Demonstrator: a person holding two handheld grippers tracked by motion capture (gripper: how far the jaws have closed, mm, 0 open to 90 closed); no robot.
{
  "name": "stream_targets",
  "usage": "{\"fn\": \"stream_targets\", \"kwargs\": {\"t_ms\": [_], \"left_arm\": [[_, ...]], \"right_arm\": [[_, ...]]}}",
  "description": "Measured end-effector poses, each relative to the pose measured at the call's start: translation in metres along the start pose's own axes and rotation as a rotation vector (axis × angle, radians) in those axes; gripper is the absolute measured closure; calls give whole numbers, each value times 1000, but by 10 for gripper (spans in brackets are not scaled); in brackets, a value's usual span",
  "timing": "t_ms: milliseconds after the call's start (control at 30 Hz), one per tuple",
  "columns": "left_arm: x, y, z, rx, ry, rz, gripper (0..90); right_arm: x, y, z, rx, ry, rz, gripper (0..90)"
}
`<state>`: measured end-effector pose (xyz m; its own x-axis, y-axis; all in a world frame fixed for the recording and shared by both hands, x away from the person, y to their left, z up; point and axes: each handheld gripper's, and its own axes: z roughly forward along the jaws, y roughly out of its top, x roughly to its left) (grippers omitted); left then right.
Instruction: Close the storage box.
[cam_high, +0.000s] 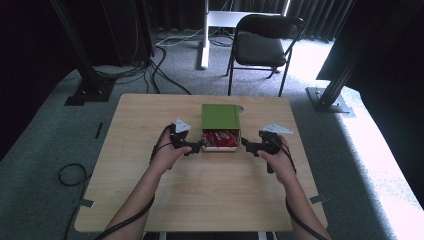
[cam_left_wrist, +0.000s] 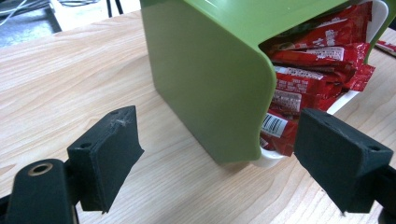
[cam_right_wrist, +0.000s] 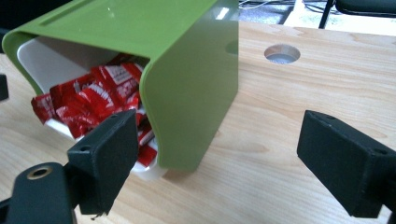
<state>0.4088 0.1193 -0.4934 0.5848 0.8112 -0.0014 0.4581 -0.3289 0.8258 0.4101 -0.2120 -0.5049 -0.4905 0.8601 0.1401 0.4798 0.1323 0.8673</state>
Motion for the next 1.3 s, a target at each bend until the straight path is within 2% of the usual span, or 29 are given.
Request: {"fn": "stream_targets", "kwargs": {"t_ms": [533, 733, 833, 1033, 1100, 1300], "left_arm": [[8, -20, -23, 4, 34, -11, 155], [12, -28, -32, -2, 54, -23, 155], [15, -32, -36, 7, 72, -14, 155], [21, -45, -41, 15, 111, -38, 155], [24, -49, -43, 14, 117, -50, 155], [30, -61, -49, 22, 127, -79, 155]], "right_arm": [[-3, -21, -14, 20, -27, 5, 124], [-7, -28, -18, 27, -45, 7, 124], [-8, -34, -20, 35, -48, 2, 124], [-11, -44, -27, 39, -57, 2, 124], [-13, -47, -29, 46, -67, -9, 123], [-18, -58, -36, 55, -83, 5, 123]]}}
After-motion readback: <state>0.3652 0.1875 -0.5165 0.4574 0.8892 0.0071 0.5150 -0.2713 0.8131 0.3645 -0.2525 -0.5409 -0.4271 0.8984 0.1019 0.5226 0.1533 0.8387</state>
